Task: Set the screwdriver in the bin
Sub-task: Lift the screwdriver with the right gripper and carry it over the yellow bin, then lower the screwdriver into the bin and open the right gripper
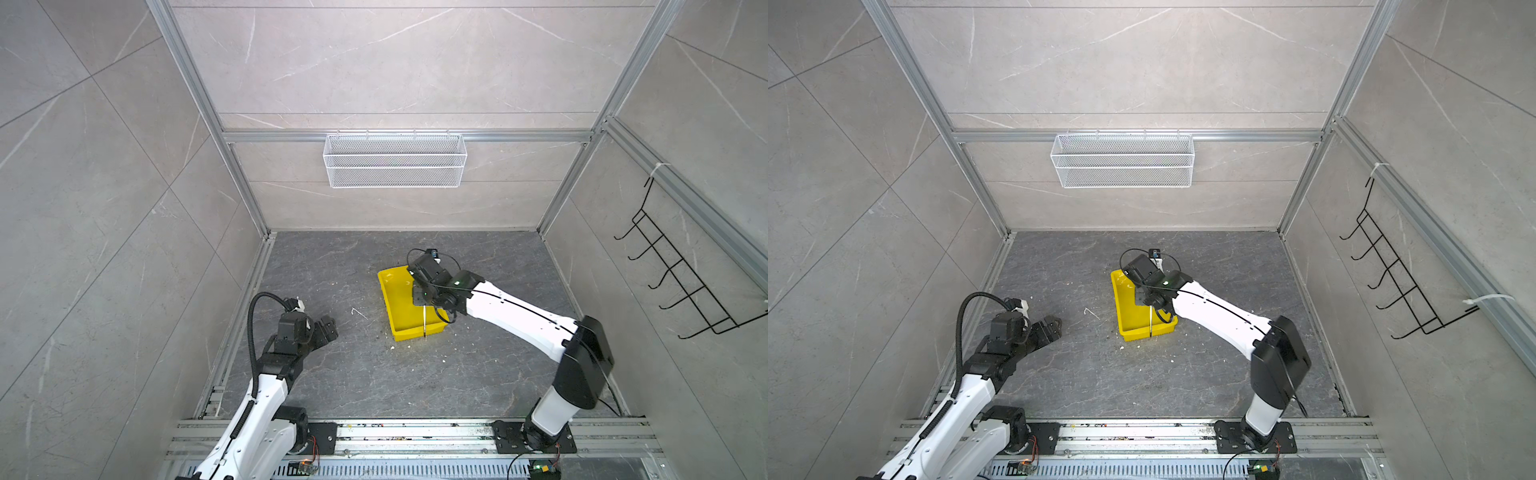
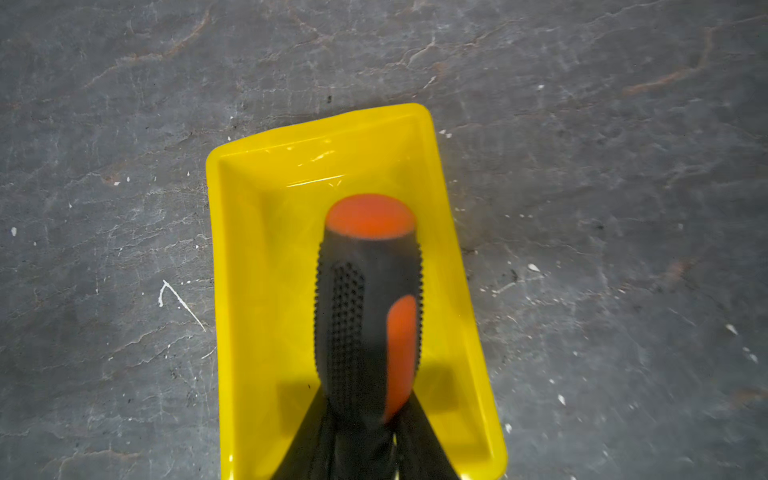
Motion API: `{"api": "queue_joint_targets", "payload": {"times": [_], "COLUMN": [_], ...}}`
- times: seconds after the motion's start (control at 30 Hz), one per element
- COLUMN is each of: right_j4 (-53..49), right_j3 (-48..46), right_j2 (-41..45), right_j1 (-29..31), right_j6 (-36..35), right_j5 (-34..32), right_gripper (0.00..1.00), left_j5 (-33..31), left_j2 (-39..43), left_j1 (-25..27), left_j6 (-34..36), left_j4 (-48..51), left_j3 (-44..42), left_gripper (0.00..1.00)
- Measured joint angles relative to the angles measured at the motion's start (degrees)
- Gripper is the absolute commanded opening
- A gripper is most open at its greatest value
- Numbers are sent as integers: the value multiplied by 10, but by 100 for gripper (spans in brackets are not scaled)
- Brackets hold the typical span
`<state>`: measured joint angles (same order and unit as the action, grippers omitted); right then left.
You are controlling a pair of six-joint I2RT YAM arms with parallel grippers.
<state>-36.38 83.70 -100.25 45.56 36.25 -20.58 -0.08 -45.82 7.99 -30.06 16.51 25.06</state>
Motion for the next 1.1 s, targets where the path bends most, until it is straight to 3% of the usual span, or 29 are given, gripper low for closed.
{"api": "queue_joint_targets", "payload": {"times": [0.3,0.8,0.93,1.1], "right_j4": [25,-9,-30,-56], "right_j3": [69,196,223,265], "right_j2": [-120,-248,-262,-266], "right_j1": [1,1,1,0], "right_j6": [-25,-41,-41,-47], "right_j5": [4,6,11,26], "right_gripper": [26,28,41,78], "left_j5": [1,1,1,1], "left_j2": [-18,-18,-18,-19], "left_j1": [0,0,0,0], "left_j6": [0,0,0,0], "left_j4": [-1,-1,-1,-1], "left_j3": [0,0,0,0], "left_gripper": [100,100,100,100]}}
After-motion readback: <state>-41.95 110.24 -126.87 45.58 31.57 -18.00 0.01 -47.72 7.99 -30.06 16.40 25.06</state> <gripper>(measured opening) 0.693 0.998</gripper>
